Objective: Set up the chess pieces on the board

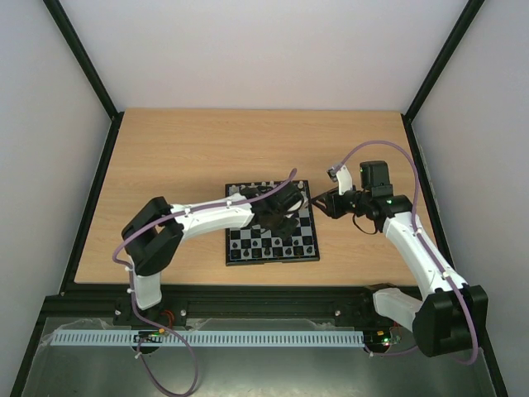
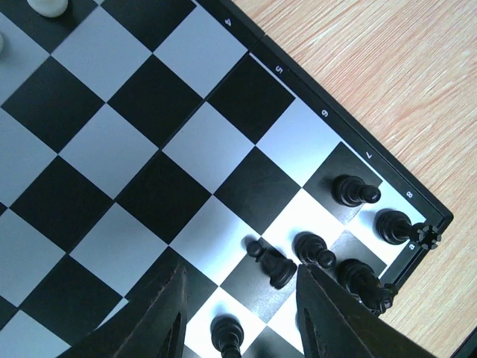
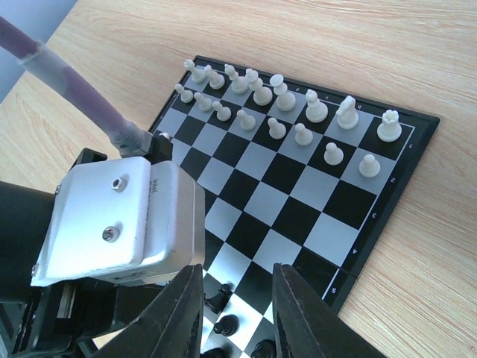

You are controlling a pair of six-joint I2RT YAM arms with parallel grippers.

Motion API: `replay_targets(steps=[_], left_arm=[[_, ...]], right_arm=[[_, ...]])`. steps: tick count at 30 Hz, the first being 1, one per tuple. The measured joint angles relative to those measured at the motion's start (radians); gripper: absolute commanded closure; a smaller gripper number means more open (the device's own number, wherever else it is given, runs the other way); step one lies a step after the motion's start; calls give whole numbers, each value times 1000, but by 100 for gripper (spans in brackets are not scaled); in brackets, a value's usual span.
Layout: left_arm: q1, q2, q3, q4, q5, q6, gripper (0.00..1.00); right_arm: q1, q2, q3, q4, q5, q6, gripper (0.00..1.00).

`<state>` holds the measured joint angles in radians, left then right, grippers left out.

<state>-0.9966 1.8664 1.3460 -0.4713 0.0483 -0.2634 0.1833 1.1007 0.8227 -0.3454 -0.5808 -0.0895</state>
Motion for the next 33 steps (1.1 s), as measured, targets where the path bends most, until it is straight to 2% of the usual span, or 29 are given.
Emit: replay_targets(steps=[11,33], left_arm=[[0,110,76,-108,13,-38,59],[-10,154,140,-148,45,-60,57]], right_arm=[[0,0,0,0,3,-5,71],[0,0,0,0,3,-15,70]])
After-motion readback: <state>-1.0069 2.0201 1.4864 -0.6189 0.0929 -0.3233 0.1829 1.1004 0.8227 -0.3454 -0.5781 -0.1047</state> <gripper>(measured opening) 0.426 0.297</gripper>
